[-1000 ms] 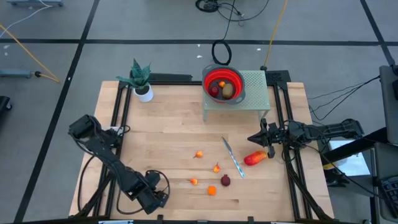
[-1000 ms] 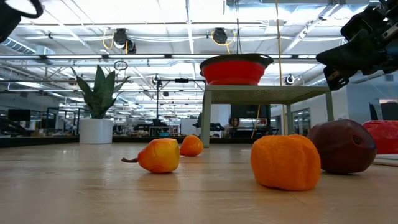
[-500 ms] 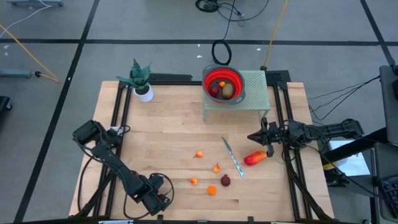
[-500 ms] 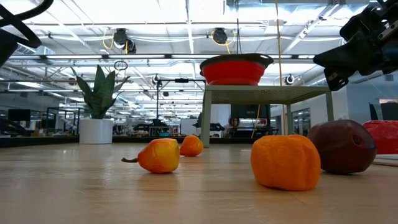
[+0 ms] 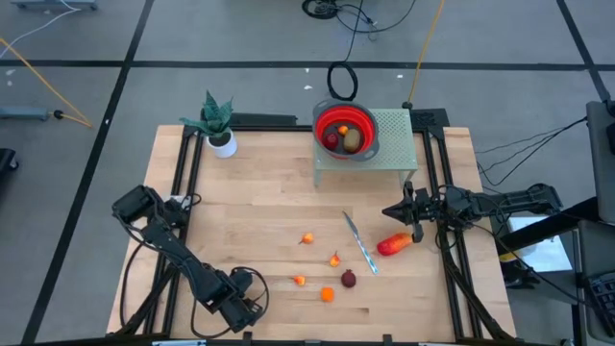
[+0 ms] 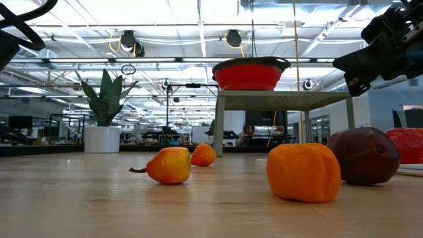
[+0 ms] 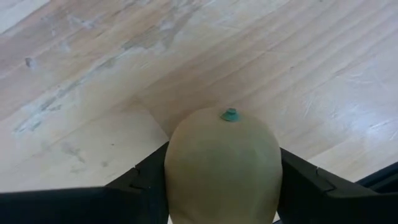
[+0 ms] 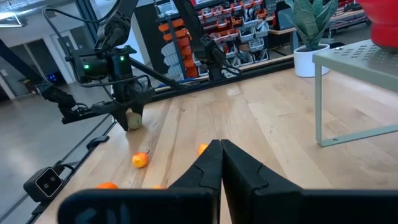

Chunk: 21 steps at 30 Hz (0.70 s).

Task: Pick & Place Fruit
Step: Put the brown kiwi fruit into the red basket on the shelf

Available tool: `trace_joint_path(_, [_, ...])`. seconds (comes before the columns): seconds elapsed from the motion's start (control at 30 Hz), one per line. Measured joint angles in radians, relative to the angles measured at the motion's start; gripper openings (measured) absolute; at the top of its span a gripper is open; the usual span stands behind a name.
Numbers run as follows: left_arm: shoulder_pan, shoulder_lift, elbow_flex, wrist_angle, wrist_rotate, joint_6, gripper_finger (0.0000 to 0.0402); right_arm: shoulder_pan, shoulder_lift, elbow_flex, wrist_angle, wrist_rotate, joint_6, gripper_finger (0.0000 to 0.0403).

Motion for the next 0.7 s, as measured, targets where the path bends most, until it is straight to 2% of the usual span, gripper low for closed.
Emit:
trace_joint_path(0.23, [0.000, 0.000, 0.000, 0.003, -0.004, -0.003, 0.0221, 0.000, 0.000, 0.000, 0.000, 0.000, 0.000, 0.0000])
trace_joint_path(0.37, [-0.001, -0.010, -0.001, 0.007, -0.043, 0.000, 0.0222, 0.000, 0.000, 0.000, 0.000, 0.000, 0.000, 0.0000])
trace_joint_path(0.57, [-0.001, -0.075, -0.002, -0.023, -0.116, 0.004, 0.0222, 0.000, 0.000, 0.000, 0.000, -0.001, 0.000, 0.0000])
trace_joint_path(0.7, [0.003, -0.129, -0.002, -0.073, -0.124, -0.004, 0.0223, 0.000, 0.000, 0.000, 0.000, 0.000, 0.000, 0.0000])
